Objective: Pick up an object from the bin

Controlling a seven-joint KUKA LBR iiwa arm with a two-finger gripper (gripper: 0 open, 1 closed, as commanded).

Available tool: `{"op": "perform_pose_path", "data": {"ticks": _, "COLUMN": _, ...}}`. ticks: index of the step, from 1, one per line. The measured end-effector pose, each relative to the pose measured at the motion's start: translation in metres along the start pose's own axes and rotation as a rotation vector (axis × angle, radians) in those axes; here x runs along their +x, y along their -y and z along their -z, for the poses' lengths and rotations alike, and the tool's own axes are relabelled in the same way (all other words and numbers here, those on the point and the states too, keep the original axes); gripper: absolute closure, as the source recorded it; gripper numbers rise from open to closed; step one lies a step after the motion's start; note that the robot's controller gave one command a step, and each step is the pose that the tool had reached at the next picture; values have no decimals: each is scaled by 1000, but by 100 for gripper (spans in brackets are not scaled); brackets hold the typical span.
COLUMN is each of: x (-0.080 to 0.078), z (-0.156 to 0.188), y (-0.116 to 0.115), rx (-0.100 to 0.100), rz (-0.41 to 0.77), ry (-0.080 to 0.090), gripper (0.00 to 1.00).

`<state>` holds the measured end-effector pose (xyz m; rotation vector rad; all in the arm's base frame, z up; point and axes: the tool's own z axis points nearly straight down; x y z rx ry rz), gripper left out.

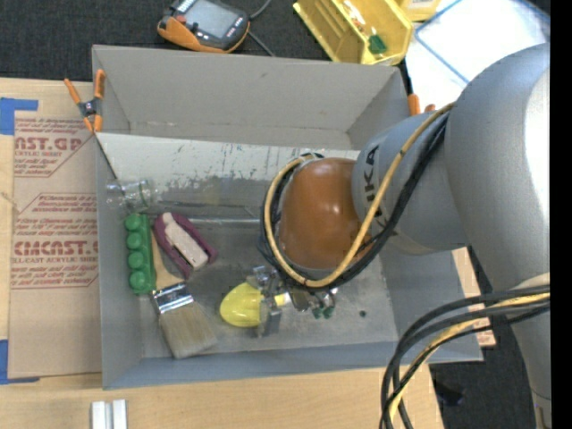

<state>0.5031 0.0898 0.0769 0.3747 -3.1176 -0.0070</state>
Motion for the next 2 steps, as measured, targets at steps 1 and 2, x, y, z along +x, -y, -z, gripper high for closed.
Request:
{"op": "perform_pose_path", "data": {"ticks": 1, "x": 3, "z": 24, "y": -1, "rx": -1, "rz": 0, "ry": -10, "gripper": 100}}
{"op": "perform_pose_path", "data": {"ticks": 2, "x": 1, "z": 60, "y": -1, "rx": 0, "rz": 0, "ry": -4, "gripper": 100}}
